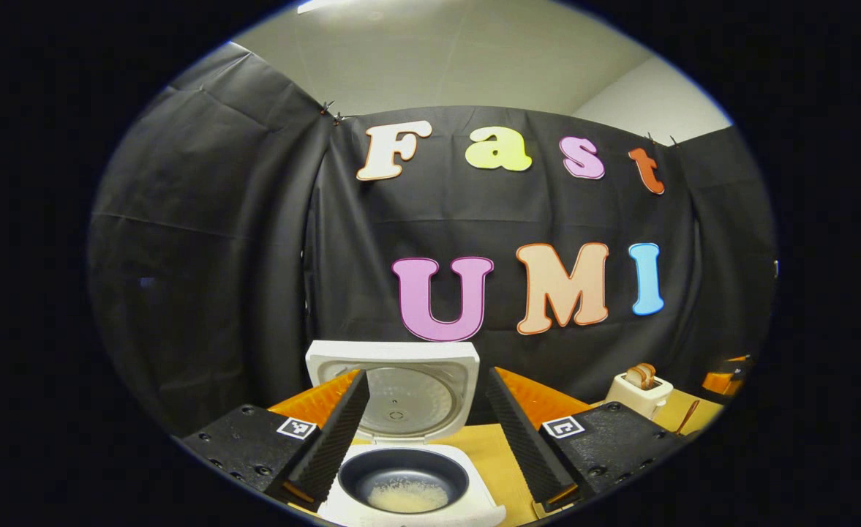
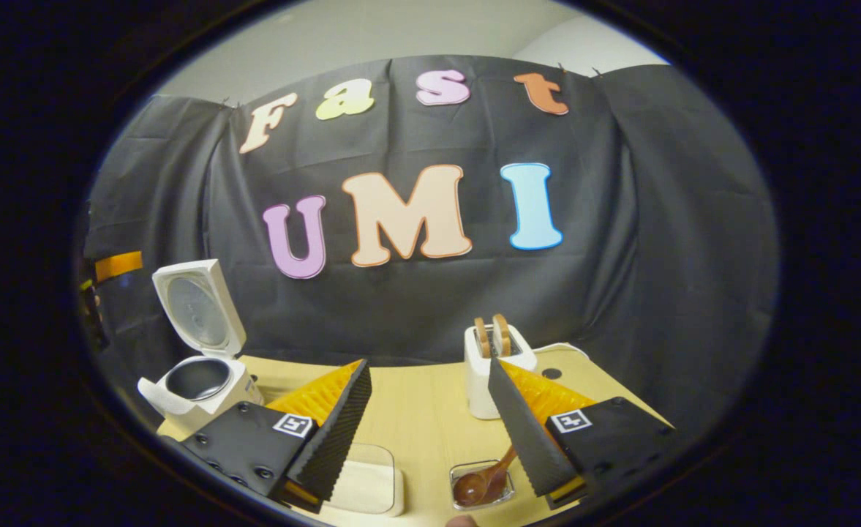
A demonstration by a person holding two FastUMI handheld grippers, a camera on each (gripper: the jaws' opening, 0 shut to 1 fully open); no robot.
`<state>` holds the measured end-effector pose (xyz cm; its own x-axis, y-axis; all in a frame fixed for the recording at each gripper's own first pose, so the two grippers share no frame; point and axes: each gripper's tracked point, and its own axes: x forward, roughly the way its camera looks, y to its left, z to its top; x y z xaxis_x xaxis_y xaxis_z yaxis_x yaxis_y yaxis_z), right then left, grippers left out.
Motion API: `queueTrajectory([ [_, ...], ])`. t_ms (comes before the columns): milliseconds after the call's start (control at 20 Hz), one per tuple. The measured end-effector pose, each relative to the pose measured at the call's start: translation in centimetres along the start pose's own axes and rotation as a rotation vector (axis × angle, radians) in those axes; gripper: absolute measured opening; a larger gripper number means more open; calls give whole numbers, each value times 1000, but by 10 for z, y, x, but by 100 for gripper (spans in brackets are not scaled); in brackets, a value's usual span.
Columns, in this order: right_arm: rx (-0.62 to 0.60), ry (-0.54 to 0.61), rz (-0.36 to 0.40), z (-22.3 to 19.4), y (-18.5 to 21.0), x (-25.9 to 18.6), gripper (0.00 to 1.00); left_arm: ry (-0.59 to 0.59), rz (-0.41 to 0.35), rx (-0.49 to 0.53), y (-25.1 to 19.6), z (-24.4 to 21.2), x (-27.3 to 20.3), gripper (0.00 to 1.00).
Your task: Close the left gripper, press the button to open the rice cooker; take a wooden spoon from the chopstick holder with the right hand, scoop a spoonful of rice and pour it into the rice cooker, then put the wooden spoon back into the chopstick holder.
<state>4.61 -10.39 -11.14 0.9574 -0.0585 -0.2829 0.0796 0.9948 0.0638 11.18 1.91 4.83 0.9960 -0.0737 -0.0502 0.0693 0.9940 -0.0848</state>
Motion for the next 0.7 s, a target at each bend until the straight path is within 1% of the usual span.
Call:
queueTrajectory([
  [150,-20,7,16,-3,13,-6,99,11,3,-21,15,4,23,95],
  [300,-35,14,16,-6,20,-10,99,18,4,4,25,5,48,93],
  [350,-38,18,12,-7,21,-11,99,15,4,17,28,7,58,94],
  [400,-40,22,8,-8,21,-12,99,16,4,28,31,7,67,92],
  [500,-40,32,1,-11,23,-15,99,25,12,41,37,5,85,92],
  [550,-43,35,-5,-11,23,-17,99,28,12,44,38,4,94,94],
  [600,-47,37,-14,-12,22,-19,99,26,12,46,38,4,102,94],
  [700,-49,42,-29,-14,19,-23,99,28,2,51,39,3,120,92],
])
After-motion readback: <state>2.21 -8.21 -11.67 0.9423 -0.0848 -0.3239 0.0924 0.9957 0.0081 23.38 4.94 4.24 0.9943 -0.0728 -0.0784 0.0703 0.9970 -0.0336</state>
